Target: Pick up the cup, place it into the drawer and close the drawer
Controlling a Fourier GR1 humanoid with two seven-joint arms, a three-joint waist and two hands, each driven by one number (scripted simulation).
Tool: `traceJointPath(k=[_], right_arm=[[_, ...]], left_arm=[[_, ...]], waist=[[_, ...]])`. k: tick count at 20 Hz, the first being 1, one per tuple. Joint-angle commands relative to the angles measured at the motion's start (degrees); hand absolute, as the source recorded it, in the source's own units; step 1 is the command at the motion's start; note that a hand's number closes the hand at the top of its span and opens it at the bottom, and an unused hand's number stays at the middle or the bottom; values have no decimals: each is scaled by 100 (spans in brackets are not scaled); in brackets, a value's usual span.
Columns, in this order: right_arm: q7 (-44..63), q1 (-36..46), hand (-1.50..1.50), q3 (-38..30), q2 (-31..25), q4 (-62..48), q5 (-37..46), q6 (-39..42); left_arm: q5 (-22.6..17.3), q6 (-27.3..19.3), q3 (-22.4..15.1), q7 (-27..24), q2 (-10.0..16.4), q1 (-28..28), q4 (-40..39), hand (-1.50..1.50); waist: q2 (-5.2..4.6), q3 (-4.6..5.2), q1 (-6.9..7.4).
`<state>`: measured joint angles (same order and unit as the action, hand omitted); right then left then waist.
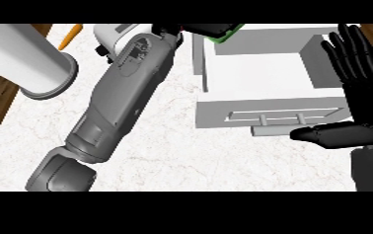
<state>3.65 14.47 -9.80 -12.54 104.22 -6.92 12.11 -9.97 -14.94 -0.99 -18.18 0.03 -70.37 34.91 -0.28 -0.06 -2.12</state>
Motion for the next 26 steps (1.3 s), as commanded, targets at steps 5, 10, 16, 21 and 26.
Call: traceJointPath(k=[5, 10, 16, 21, 26], right_arm=[[125, 370, -150, 36, -12, -93, -149, 56], [24, 365, -150, 189, -9, -114, -85, 174], [-43, 597, -150, 301, 50, -234, -105, 223], [54, 823, -150, 533, 89, -196, -301, 466], [141, 952, 150, 1066, 221, -219, -937, 1222]], left_arm=[[-419, -639, -725, 405, -3, -820, -1425, 150], [-460, -93, -1204, 676, -3, -836, -1896, 150], [-690, 37, -1757, 571, -3, -418, -1884, 150], [-1095, -108, -1667, 243, -3, -343, -1710, -150], [-1757, 76, -1521, -144, -3, -209, -1263, -150]], waist=[[-104, -7, -381], [-161, -10, -569], [-205, -10, -853], [-274, -2, -1045], [-246, 4, -1101]])
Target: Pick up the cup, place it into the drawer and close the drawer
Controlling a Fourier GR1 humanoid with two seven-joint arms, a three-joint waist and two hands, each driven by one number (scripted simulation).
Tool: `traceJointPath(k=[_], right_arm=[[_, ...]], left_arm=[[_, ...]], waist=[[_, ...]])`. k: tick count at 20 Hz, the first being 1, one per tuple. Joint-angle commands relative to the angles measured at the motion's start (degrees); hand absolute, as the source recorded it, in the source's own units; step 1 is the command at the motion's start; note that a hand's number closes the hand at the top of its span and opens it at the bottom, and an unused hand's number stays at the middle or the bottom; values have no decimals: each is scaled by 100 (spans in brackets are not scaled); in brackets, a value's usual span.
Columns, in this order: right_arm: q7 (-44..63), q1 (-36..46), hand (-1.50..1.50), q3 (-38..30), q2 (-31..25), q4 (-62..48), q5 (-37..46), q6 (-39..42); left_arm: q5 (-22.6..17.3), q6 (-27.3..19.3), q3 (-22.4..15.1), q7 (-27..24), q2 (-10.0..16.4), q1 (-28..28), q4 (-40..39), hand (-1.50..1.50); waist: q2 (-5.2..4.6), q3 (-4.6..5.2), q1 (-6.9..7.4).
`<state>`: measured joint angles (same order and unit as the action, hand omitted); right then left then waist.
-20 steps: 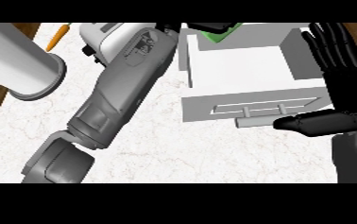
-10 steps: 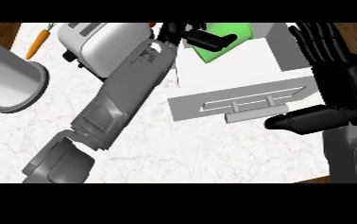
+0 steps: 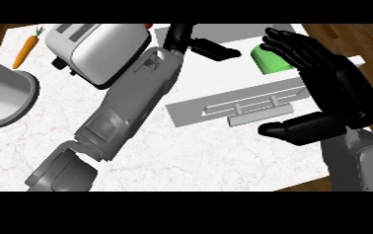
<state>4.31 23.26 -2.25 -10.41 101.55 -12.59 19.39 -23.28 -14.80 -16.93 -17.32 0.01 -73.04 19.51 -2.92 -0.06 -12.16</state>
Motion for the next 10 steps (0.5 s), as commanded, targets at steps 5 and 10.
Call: traceJointPath(k=[5, 10], right_arm=[[360, -147, 150, 897, -222, -73, -687, 1351], [727, -192, 150, 1122, -1158, -38, -72, 2000]], left_arm=[[-923, -34, 260, -703, -1, -99, 480, -150], [-1149, -335, 286, -1108, -1, -2, 285, -150]], waist=[[79, 5, 141], [113, 6, 332]])
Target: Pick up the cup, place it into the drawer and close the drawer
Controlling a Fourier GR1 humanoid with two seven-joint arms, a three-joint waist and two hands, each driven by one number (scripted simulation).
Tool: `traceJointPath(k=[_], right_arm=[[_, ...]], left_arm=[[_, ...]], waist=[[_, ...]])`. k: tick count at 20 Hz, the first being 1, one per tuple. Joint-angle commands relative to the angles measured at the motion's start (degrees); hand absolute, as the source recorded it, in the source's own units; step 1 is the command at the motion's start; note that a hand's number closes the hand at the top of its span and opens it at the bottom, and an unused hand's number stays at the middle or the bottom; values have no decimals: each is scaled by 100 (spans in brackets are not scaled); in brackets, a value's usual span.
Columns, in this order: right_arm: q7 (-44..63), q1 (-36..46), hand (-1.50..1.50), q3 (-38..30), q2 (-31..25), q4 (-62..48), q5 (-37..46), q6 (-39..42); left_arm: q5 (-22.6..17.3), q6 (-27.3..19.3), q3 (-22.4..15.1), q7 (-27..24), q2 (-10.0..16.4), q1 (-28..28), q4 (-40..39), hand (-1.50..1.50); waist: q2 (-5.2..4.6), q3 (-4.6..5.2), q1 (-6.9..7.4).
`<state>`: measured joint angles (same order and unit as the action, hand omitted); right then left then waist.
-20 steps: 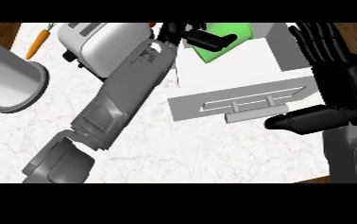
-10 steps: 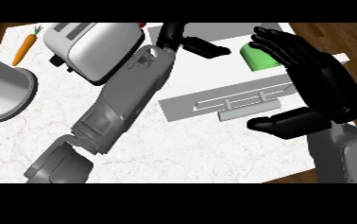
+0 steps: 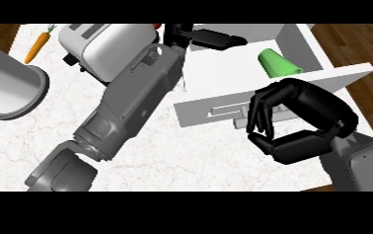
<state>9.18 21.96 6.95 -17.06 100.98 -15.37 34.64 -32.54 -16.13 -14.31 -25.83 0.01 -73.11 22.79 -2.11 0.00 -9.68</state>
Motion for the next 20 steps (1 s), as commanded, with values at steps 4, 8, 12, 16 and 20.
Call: traceJointPath(k=[4, 8, 12, 16, 20], right_arm=[[284, -211, -150, 506, -532, 281, 1488, 33], [-329, -545, -150, 720, -592, -280, 2769, -359], [-591, -637, -150, 1260, -187, -999, 3681, -1043], [-1319, -91, -150, 1407, -96, -2657, 4201, -1273], [-1879, 427, 150, 1332, 47, -4220, 4516, -1573]], left_arm=[[-328, -123, 49, -208, -1, -84, -213, -150], [-425, 84, 72, -520, -1, 303, -73, -150], [-430, 192, 111, -568, -1, 502, 52, -150], [-497, 490, 185, -670, 155, 843, 315, -150], [-555, 610, 273, -458, 468, 1005, 606, -150]], waist=[[91, -2, 404], [131, -8, 766], [174, -4, 986], [157, -7, 1201], [152, -11, 1282]])
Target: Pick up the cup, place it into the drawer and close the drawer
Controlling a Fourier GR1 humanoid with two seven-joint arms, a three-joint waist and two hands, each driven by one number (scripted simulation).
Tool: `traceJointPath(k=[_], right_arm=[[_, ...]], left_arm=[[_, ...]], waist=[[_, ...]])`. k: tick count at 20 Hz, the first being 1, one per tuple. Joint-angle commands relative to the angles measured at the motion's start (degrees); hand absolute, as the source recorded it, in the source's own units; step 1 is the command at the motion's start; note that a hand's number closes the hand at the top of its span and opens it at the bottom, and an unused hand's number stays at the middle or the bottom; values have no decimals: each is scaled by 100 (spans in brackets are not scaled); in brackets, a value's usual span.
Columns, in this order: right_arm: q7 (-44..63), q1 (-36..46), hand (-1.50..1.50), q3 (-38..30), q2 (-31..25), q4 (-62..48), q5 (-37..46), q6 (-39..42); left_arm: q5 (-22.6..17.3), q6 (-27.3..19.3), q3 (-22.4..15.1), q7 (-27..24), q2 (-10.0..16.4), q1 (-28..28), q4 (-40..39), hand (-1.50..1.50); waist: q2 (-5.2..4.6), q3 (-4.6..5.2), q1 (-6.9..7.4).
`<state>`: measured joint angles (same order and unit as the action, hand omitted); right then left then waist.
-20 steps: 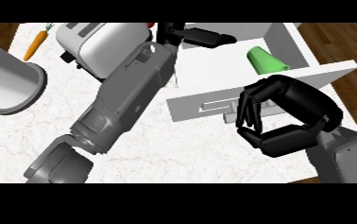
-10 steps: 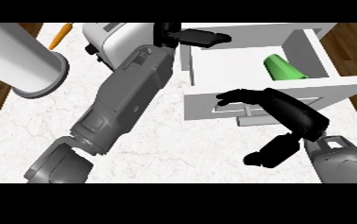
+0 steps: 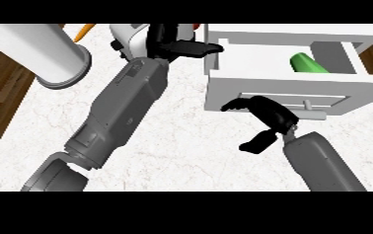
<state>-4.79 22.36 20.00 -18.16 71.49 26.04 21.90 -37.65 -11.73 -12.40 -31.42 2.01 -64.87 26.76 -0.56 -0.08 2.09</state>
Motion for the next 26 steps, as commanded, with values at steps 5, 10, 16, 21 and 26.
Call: traceJointPath(k=[5, 10, 16, 21, 26], right_arm=[[-1087, 1342, 150, -510, 258, -2764, 400, -748], [-1731, 2031, 150, -1173, 3, -3546, 172, -1119], [-1672, 2882, 150, -1764, -314, -4280, -11, -1440], [-1517, 3146, 150, -2033, -448, -4355, -271, -1292], [-1503, 3215, 150, -2154, -706, -4215, -453, -981]], left_arm=[[-80, 448, 42, 225, 483, 561, 634, -150], [-52, 676, -52, 116, 627, 1215, 944, -150], [-109, 879, -96, 394, 762, 1344, 1208, -150], [-81, 1008, -125, 316, 831, 1410, 1347, -150], [-55, 1142, -178, 279, 876, 1579, 1409, -150]], waist=[[-28, -11, 376], [-60, -16, 510], [-138, -22, 761], [-204, -18, 850], [-229, -11, 939]])
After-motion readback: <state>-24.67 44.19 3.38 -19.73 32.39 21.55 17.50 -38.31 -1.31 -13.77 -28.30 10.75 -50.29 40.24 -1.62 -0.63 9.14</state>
